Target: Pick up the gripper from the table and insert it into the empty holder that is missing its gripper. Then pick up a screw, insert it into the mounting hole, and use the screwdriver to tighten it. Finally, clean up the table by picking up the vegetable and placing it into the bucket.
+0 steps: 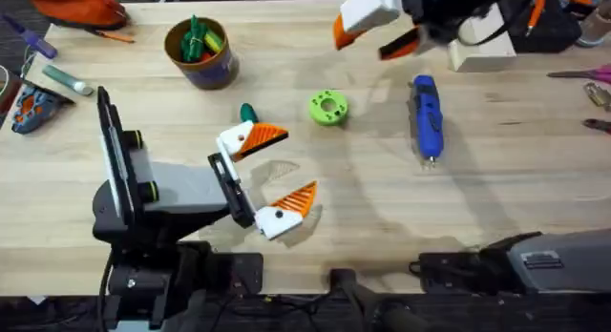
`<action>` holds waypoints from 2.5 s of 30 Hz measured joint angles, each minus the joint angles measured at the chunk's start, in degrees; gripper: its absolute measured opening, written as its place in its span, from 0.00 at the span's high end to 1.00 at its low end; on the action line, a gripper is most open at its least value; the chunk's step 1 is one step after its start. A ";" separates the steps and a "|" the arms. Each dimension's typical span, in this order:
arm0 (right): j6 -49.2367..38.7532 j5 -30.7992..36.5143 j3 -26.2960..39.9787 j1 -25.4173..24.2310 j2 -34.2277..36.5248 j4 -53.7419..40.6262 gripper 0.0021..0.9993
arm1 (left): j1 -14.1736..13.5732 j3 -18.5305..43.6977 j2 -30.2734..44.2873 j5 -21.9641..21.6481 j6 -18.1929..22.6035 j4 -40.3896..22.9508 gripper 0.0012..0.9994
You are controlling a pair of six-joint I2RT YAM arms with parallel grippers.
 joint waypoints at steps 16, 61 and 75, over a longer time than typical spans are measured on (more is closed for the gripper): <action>-4.08 35.84 9.06 15.31 7.34 -14.34 0.01 | 0.00 0.00 0.00 0.00 0.02 0.00 0.01; 7.85 34.78 2.44 19.74 25.00 1.68 0.50 | 0.00 0.00 -0.01 0.00 0.02 0.00 0.01; 7.86 34.69 2.41 19.74 25.33 2.27 0.64 | 0.00 0.00 0.00 0.00 0.00 0.00 0.01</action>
